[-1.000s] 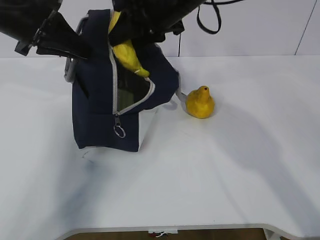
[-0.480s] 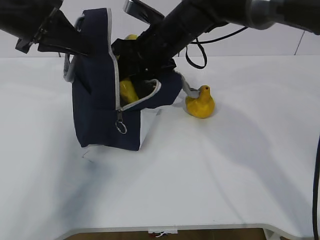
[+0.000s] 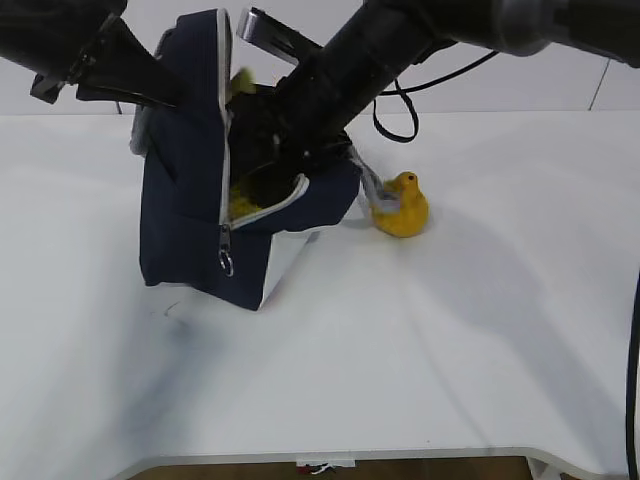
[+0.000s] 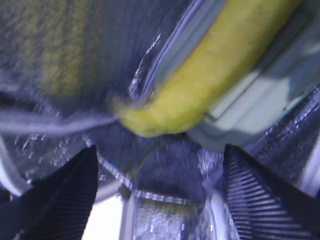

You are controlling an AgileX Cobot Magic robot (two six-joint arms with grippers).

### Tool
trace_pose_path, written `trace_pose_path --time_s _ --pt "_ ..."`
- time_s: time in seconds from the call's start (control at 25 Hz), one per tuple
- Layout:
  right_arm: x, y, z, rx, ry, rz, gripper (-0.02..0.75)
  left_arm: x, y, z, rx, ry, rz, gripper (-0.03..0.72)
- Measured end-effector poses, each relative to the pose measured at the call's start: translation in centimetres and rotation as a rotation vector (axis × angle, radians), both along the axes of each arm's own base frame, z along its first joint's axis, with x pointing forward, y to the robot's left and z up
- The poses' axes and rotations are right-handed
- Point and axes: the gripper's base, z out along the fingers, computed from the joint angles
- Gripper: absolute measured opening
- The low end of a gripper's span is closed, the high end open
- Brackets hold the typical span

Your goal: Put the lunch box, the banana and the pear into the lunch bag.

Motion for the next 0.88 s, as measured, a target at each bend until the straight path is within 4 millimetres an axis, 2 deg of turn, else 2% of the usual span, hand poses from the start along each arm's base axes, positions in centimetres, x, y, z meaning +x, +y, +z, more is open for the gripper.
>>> trace_pose_path --time_s 0.12,0.24,0.52,0.88 --pt "0.0 0.0 0.0 -0.001 -0.002 0.007 0.573 0.0 0.0 0.0 0.000 0.000 0.000 -0.006" --pt "-0.1 0.0 0.1 -0.008 -0.001 0.018 0.614 0.0 0.0 0.0 0.000 0.000 0.000 -0.006" --pt "0.6 -1.1 4.1 -0.119 -0.173 0.004 0.592 0.0 0.0 -0.1 0.009 -0.001 -0.002 -0.006" --pt "0.1 -4.7 8.0 -0.392 -0.264 -0.247 0.550 0.0 0.1 -0.1 0.023 -0.003 -0.004 -0.006"
